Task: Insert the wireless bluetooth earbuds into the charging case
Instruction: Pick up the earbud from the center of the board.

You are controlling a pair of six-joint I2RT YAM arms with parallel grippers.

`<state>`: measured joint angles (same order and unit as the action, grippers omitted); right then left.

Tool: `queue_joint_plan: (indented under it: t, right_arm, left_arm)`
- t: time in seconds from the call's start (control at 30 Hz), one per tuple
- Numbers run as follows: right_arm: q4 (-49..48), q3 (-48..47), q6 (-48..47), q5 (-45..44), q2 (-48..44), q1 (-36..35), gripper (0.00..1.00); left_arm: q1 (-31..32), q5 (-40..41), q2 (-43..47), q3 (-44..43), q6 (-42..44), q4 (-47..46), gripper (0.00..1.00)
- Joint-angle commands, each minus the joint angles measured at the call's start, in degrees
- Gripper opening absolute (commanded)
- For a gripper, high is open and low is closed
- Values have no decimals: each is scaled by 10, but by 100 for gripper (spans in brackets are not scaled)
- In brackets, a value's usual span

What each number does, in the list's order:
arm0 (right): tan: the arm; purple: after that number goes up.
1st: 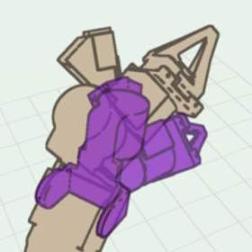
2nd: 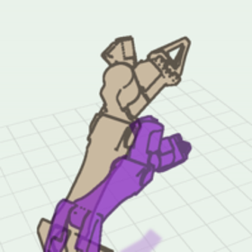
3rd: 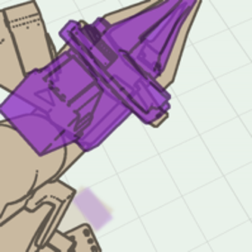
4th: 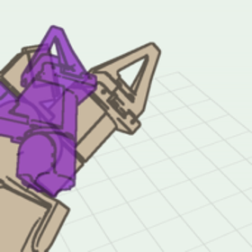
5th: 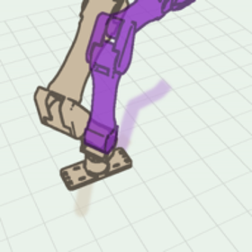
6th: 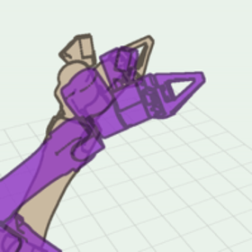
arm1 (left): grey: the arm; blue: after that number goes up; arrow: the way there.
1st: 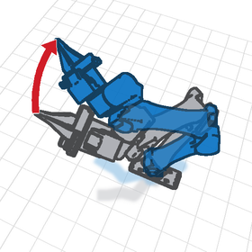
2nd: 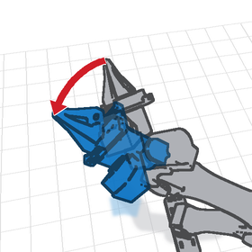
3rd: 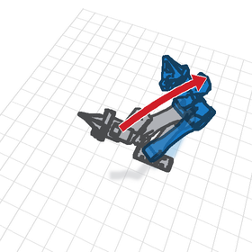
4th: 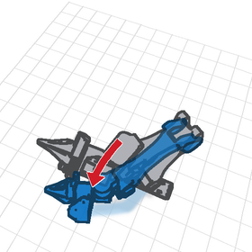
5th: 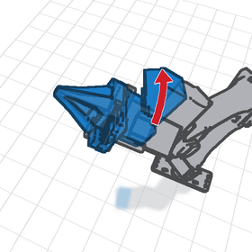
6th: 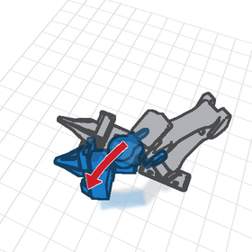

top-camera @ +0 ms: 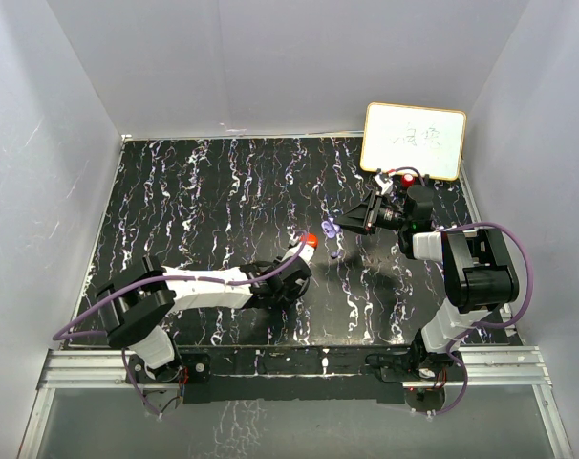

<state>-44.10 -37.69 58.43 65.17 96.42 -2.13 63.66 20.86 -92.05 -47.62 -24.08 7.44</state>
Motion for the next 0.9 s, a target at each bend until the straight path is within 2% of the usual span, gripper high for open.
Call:
queue_joint_plan:
  t: [0.0, 0.27, 0.87]
  right_arm:
    - [-42, -6, 0, 9, -16, 3, 0]
    - [-43, -6, 0, 11, -16, 3, 0]
    - [-43, -2, 1, 11, -18, 2, 0]
  left_arm:
    - [-2, -8, 31, 10, 4, 18, 40]
    - [-2, -13, 28, 15, 2, 19, 34]
    - [-7, 33, 8, 1, -32, 47, 19]
